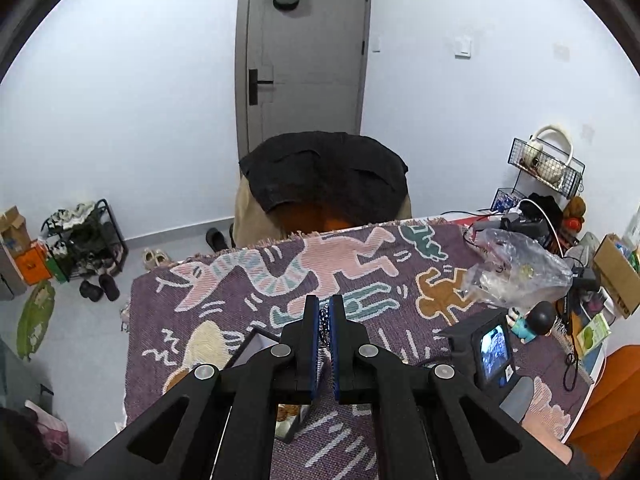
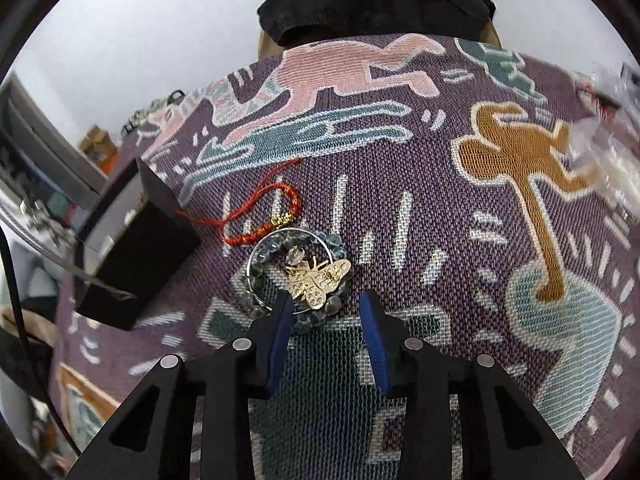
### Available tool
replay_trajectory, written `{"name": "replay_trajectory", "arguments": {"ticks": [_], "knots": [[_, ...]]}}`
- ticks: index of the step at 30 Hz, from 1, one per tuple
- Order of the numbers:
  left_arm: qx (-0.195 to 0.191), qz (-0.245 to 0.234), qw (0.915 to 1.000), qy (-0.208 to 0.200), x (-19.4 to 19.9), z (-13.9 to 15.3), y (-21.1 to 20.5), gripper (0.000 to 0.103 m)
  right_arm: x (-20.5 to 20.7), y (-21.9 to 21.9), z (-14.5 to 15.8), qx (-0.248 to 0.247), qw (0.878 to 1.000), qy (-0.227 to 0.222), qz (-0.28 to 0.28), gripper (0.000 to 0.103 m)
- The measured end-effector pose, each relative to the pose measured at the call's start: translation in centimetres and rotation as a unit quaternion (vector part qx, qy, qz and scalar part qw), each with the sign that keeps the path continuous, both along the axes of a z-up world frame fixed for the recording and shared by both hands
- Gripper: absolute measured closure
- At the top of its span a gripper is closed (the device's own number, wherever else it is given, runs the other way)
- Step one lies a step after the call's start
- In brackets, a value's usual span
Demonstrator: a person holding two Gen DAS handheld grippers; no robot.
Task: Organize jewelry
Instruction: 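Close the left tool on the silver chains beside the butterfly pendant, then lift the silver chains with the left tool and drop them into the black box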
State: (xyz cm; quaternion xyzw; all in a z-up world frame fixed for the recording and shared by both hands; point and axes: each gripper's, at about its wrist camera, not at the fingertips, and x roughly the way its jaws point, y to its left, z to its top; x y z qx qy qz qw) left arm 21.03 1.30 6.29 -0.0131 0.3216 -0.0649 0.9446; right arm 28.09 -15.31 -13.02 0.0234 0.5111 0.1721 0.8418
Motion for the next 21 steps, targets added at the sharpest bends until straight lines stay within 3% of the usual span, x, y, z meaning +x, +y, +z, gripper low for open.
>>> {"name": "replay_trajectory", "arguments": {"ticks": [6,13,19,21], "knots": [[-0.006,0.003,1.0,0.001,-0.1,-0.3,0.5,0.099,-0.9,-0.9,0.1,-0.044,0.999,-0.004,0.009,0.068],[-0.009,0.002,1.0,0.003,0.0,-0.5,0.5,0.099,-0.9,-4.1,0.2,-0.044,0.999,0.006,0.0,0.084],[-0.006,0.001,1.0,0.003,-0.2,-0.6,0.1,0.099,-0.2,-2.9,0.1,-0.074,0.997,-0.006,0.003,0.085],[-0.005,0.002,1.0,0.003,-0.2,-0.6,0.3,0.099,0.1,-2.7,0.1,-0.076,0.997,-0.009,0.01,0.093]]}}
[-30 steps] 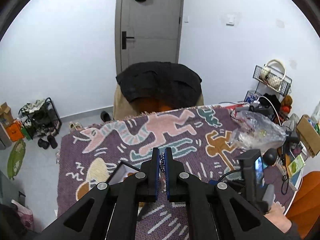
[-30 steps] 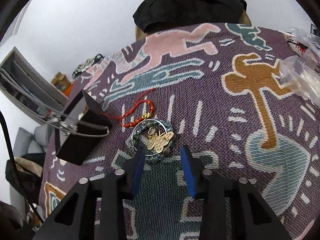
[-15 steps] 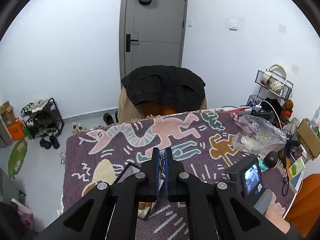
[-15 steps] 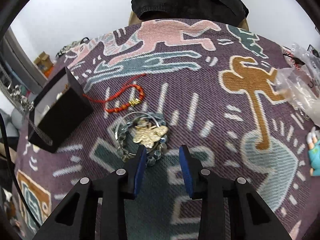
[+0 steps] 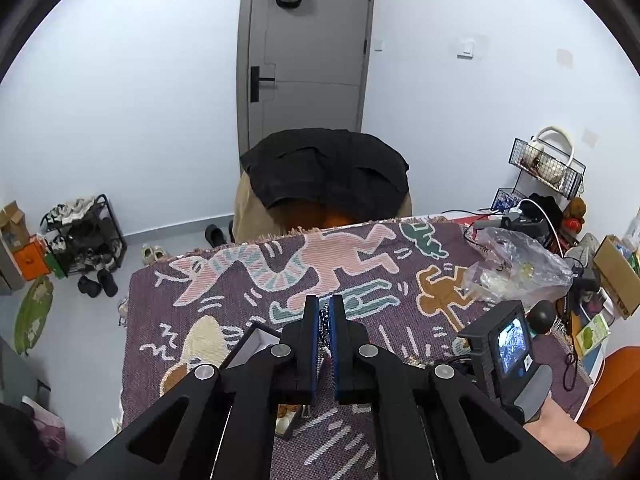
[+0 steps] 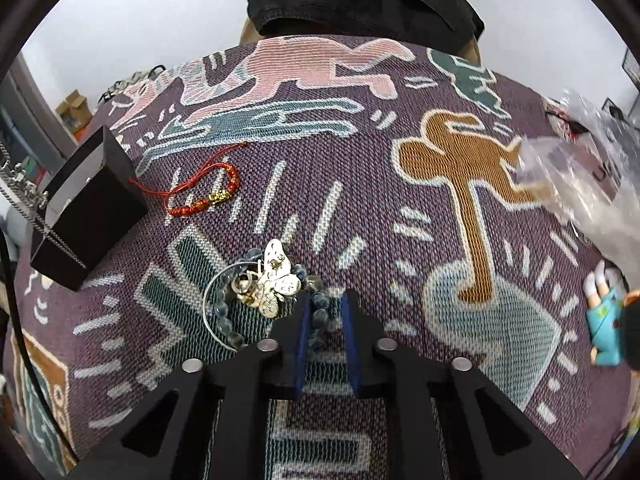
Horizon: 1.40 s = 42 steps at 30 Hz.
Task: Organize jewelry
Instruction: 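Lift the silver chains with the left tool and drop them into the black box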
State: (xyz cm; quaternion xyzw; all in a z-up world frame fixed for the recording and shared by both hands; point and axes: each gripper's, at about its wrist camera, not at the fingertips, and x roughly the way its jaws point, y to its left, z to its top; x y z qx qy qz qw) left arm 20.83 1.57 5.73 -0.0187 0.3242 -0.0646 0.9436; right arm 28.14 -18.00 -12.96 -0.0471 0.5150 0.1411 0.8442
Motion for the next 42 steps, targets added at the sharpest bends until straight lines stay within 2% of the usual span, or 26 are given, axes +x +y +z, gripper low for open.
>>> {"name": "replay_trajectory", "arguments": {"ticks": [4,9,16,25,29,34,40,42], "knots": [[-0.001,0.005,1.0,-0.002,0.0,0.3,0.6,0.099,0.1,-0.9,0.6,0.035,0.999,0.004,-0.001,0.093],[-0.006,0.011,0.9999,-0.009,0.0,1.1,1.2,0.099,-0.6,-1.0,3.5,0.077,0.997,-0.021,0.009,0.093],[0.0,0.016,0.9995,-0.029,-0.5,3.2,1.6,0.099,-1.7,0.2,8.5,0.096,0.993,-0.068,0.028,0.093],[0.01,0.027,0.9986,-0.045,-0.4,4.9,2.3,0.099,-2.3,1.1,12.9,0.115,0.987,-0.101,0.039,0.093],[0.012,0.036,0.9985,-0.04,0.5,4.2,2.9,0.099,-2.6,2.2,14.4,0.123,0.985,-0.111,0.049,0.093],[-0.005,0.041,0.999,-0.02,1.9,1.9,4.2,0.098,-2.7,3.6,15.4,0.128,0.983,-0.118,0.059,0.093],[-0.041,0.024,0.9984,0.031,3.3,-1.7,5.2,0.097,-2.5,5.5,15.3,0.143,0.981,-0.113,0.071,0.093],[-0.044,0.024,0.9974,0.052,3.6,-2.8,5.4,0.093,-2.5,6.3,15.1,0.145,0.98,-0.112,0.077,0.093]]}}
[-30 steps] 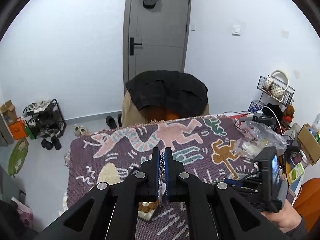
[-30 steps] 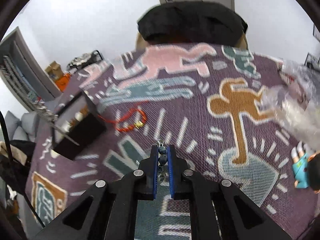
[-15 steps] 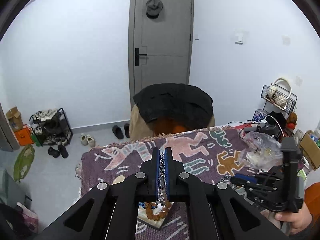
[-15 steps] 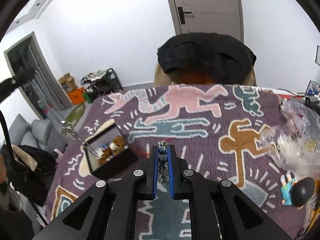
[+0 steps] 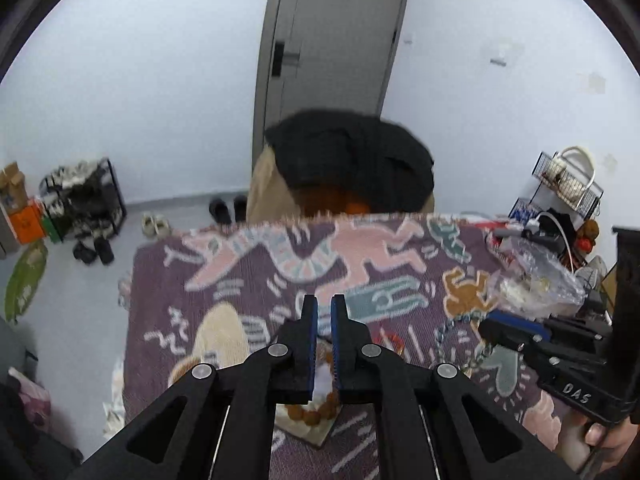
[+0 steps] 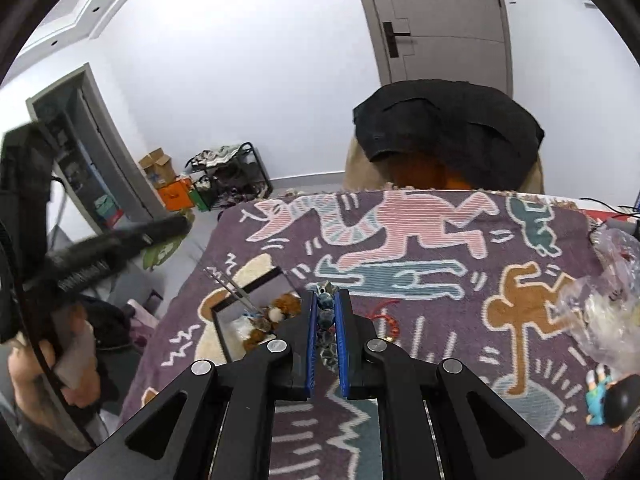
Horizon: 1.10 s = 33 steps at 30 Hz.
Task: Organize jewelry
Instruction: 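Lift the silver chains with the left tool and drop them into the black box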
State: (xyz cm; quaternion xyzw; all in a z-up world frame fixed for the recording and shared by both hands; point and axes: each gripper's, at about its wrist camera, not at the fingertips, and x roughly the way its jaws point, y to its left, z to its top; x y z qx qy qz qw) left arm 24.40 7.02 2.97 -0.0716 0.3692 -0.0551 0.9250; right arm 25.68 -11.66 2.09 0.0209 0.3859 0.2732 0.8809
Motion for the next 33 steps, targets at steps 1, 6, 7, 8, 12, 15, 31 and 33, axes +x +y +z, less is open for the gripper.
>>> {"name": "replay_trajectory", "arguments": {"ticks": [1,6,7,8,12,15,31,33], "knots": [[0.0,0.0,1.0,0.005,0.0,-0.4,0.2,0.091,0.0,0.5,-0.1,0.002,1.0,0.0,0.004,0.093],[0.004,0.031,0.9995,-0.006,-1.4,-1.6,2.3,0.041,0.2,2.6,-0.9,0.013,1.0,0.008,0.02,0.093],[0.003,0.037,0.9992,-0.012,-1.7,-1.7,2.9,0.04,0.2,3.0,-1.2,0.015,1.0,0.009,0.023,0.093],[0.003,0.041,0.9991,-0.013,-2.0,-1.9,3.4,0.04,0.2,3.5,-1.4,0.016,0.999,0.011,0.026,0.093],[0.006,0.054,0.9985,-0.005,-2.6,-2.9,5.0,0.04,0.3,5.4,-2.4,0.021,0.999,0.02,0.036,0.093],[0.008,0.061,0.9981,0.0,-2.9,-3.7,5.9,0.04,0.4,6.8,-3.3,0.022,0.998,0.028,0.044,0.093],[0.0,0.066,0.9977,-0.014,-4.1,-4.9,6.0,0.02,0.2,5.0,-5.5,0.029,0.999,0.043,0.008,0.04],[0.0,0.057,0.9982,-0.017,-4.0,-4.8,4.9,0.019,-0.1,3.2,-6.0,0.041,0.998,0.053,-0.005,0.04]]}}
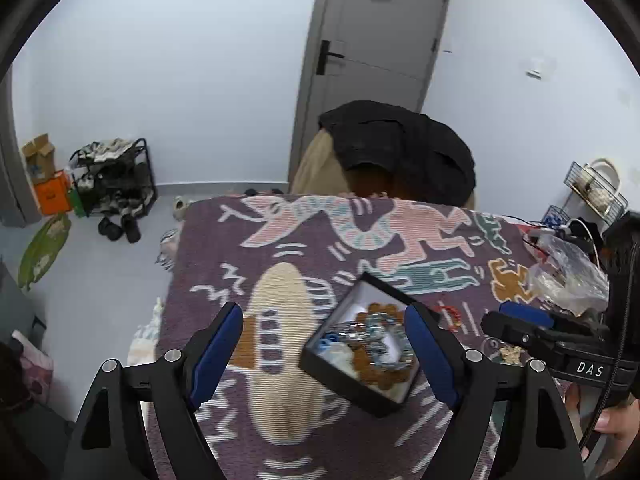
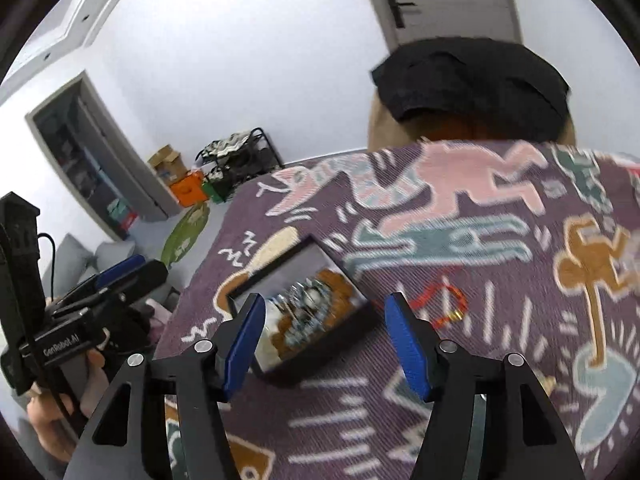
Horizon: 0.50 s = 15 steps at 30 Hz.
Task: Organize jewelry
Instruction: 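Lift the silver chains with the left tool and drop them into the black box, then move the left tool to the red string bracelet and close on it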
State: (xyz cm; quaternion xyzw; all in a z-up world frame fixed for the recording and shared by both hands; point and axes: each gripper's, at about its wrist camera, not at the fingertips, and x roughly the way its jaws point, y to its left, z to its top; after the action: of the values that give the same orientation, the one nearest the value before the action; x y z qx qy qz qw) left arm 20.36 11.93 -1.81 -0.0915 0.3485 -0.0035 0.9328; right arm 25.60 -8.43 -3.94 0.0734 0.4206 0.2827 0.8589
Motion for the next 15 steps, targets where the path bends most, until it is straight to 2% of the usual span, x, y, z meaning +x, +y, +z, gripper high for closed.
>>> {"name": "replay_trajectory", "arguments": {"ticks": [8,11,15], "knots": [[0.007,-0.036,0.9993,-0.002,0.1,0.2,-4.9,0.019,-0.9,-5.9,-1.3,0.009,0.999,0.017,-0.042,0.039],[0.007,-0.049,0.9988,0.002,0.3,0.1,-6.4,0.019,-1.1,-7.6,-1.5,0.01,0.998,0.015,-0.052,0.027],[0.006,-0.062,0.9981,0.006,0.4,0.0,-8.1,0.019,-1.3,-9.6,-1.7,0.011,0.998,0.011,-0.066,0.026]]}}
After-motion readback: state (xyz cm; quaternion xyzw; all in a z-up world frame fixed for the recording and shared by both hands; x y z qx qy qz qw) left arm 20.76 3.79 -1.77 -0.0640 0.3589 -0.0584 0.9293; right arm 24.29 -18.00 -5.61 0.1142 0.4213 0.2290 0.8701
